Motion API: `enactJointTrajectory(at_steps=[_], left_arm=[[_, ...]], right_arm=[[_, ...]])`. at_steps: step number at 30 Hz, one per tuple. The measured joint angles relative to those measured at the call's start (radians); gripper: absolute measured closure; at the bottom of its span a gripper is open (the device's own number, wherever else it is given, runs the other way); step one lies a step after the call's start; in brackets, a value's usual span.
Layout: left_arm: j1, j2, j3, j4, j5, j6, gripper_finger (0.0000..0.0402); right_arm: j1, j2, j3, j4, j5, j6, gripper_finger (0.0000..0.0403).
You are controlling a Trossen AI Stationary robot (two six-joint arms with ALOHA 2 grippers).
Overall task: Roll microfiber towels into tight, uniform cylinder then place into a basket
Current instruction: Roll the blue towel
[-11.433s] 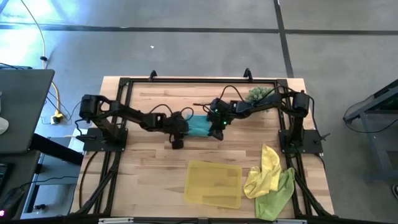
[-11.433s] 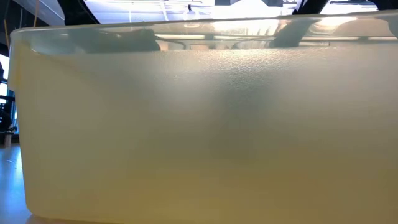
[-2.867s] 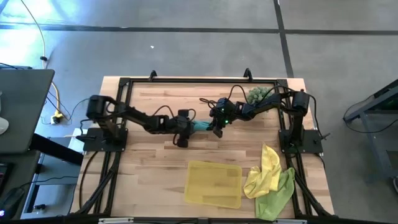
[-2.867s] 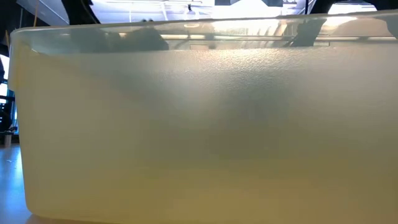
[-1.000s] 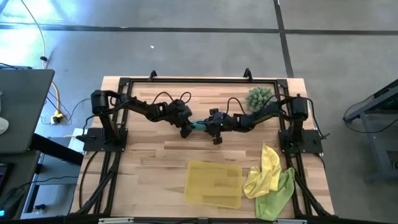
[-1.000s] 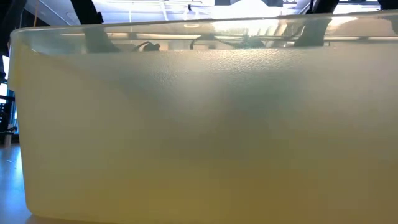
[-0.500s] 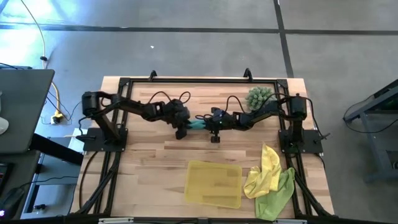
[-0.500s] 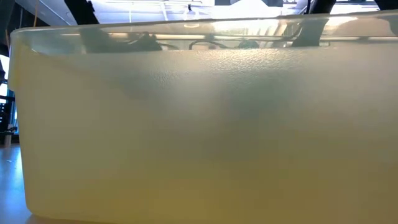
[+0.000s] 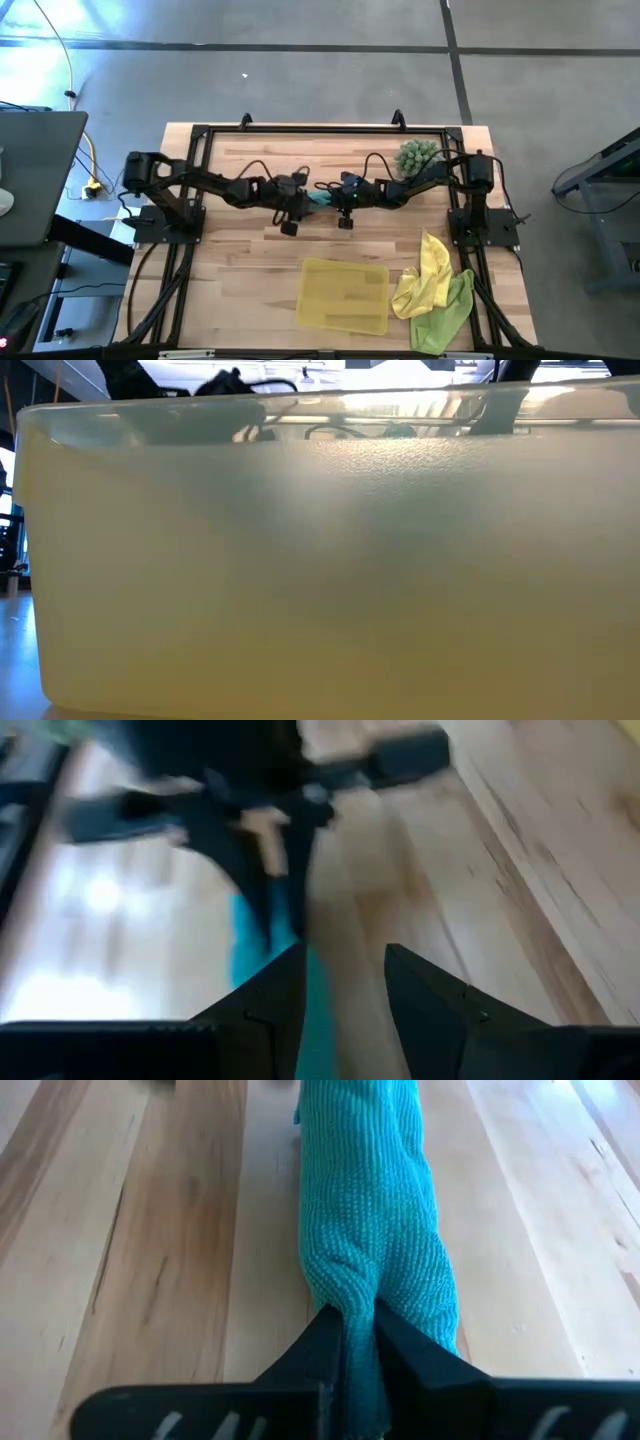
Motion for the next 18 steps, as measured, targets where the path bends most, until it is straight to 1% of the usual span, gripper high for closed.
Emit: enactJointTrajectory(at_steps=[2,7,13,18], left_arm=[[-0.009,0.04,0.0,0.033,-0.028,0.001,0.0275],[-0.005,0.137,0.001,0.125,-0.169,-0.005,0.0271],[0.02,0.218,0.003,0.189,-0.175,-0.032,0.027],[0.041,0.255,0.023,0.191,-0.173,-0.126,0.027]], right_arm=[[0.0,0.0,0.0,0.0,0.0,0.0,0.0385],[0.0,0.0,0.0,0.0,-0.001,0.0,0.0384],[0.0,0.0,-0.001,0.001,-0.003,0.0,0.0384],[0.0,0.0,-0.001,0.003,-0.018,0.001,0.0384]])
